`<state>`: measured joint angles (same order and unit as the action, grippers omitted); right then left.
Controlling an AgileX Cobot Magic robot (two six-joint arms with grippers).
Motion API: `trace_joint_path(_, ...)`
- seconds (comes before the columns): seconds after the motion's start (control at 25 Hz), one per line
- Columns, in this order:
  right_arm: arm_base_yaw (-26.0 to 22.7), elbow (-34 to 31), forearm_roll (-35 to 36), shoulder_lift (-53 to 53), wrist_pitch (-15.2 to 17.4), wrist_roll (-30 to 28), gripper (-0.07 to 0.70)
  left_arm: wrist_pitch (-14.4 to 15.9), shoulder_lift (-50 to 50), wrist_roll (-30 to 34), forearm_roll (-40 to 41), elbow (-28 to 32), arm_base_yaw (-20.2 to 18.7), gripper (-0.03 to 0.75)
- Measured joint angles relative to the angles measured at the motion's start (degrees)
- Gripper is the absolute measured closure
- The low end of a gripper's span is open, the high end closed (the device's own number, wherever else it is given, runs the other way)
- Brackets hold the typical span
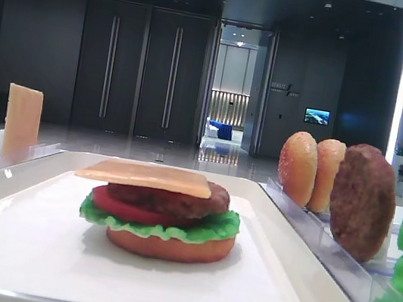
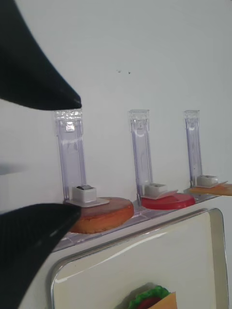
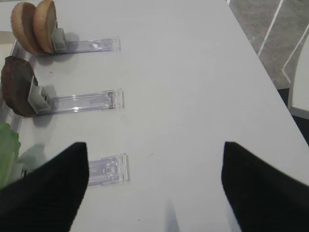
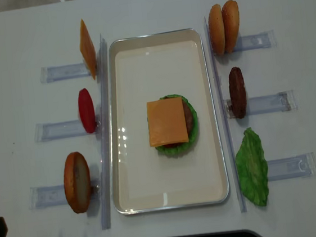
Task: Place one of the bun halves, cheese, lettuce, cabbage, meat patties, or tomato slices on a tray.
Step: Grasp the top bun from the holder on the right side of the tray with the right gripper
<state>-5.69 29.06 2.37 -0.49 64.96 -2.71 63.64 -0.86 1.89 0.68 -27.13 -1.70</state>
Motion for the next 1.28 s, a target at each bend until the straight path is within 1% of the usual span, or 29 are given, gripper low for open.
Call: trace_joint_path(1.28,0.0,0.0,0.02,0.0,0.0,0.32,0.093,0.0,0.0,0.0,0.0,0.0,0.0,0.255)
